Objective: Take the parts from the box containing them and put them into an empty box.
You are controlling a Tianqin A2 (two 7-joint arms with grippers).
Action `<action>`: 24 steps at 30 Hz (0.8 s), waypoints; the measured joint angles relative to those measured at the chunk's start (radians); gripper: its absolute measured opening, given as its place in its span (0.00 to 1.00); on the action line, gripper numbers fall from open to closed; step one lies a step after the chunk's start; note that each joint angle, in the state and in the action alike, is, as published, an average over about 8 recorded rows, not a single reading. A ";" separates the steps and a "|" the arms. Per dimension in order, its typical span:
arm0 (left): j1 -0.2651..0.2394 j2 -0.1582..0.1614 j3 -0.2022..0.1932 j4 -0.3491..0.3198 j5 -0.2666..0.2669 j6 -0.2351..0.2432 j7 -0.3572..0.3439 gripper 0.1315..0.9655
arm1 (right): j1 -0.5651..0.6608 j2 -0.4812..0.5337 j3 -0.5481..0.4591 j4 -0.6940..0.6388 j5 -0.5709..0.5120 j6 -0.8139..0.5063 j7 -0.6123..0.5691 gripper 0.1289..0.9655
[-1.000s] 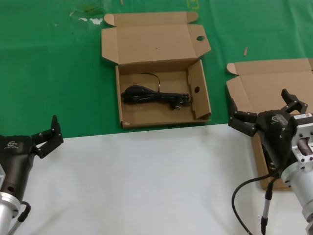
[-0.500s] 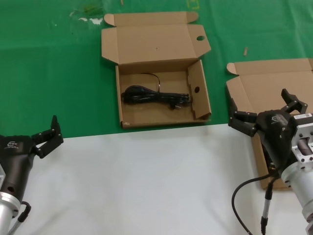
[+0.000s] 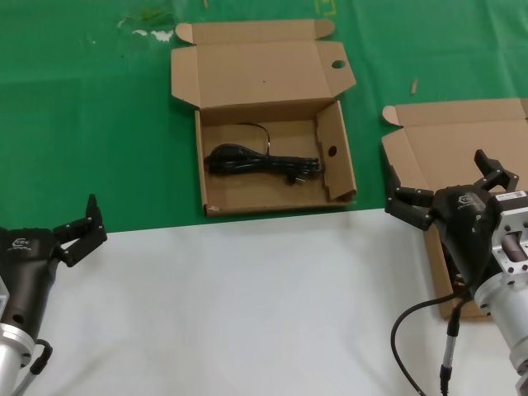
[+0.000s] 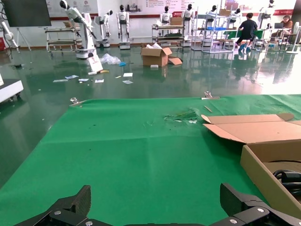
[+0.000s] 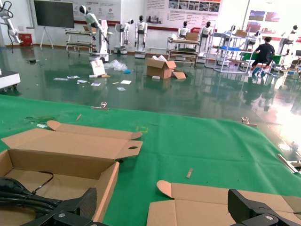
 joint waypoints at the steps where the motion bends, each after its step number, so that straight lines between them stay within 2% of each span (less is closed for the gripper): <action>1: 0.000 0.000 0.000 0.000 0.000 0.000 0.000 1.00 | 0.000 0.000 0.000 0.000 0.000 0.000 0.000 1.00; 24: 0.000 0.000 0.000 0.000 0.000 0.000 0.000 1.00 | 0.000 0.000 0.000 0.000 0.000 0.000 0.000 1.00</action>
